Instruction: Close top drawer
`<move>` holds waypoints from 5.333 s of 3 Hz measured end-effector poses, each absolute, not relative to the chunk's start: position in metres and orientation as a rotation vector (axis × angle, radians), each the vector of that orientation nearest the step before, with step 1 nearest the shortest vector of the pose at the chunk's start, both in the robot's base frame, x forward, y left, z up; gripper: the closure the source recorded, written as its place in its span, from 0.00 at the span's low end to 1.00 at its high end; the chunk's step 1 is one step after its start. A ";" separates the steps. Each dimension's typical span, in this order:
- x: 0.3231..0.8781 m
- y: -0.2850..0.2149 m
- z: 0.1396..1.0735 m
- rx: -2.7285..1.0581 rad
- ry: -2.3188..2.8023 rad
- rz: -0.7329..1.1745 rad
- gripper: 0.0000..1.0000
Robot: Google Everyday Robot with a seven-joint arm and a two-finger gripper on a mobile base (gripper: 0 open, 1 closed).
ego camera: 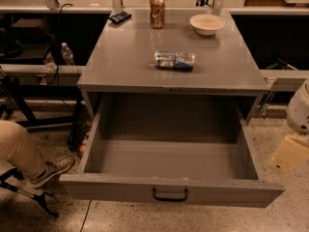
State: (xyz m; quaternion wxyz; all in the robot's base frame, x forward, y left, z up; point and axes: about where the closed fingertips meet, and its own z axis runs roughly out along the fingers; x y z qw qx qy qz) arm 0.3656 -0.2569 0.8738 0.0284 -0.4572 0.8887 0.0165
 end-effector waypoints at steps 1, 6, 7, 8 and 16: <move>0.341 -0.258 0.841 -1.333 2.834 0.129 0.78; 0.325 -0.253 0.699 -1.370 2.929 0.422 1.00; 0.327 -0.246 0.673 -1.409 2.911 0.470 1.00; 0.330 -0.239 0.654 -1.442 2.878 0.509 1.00; 0.445 -0.151 0.638 -1.605 2.170 0.248 1.00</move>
Offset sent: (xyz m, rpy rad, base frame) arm -0.0698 0.0056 -0.1065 0.1560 0.2019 -0.1799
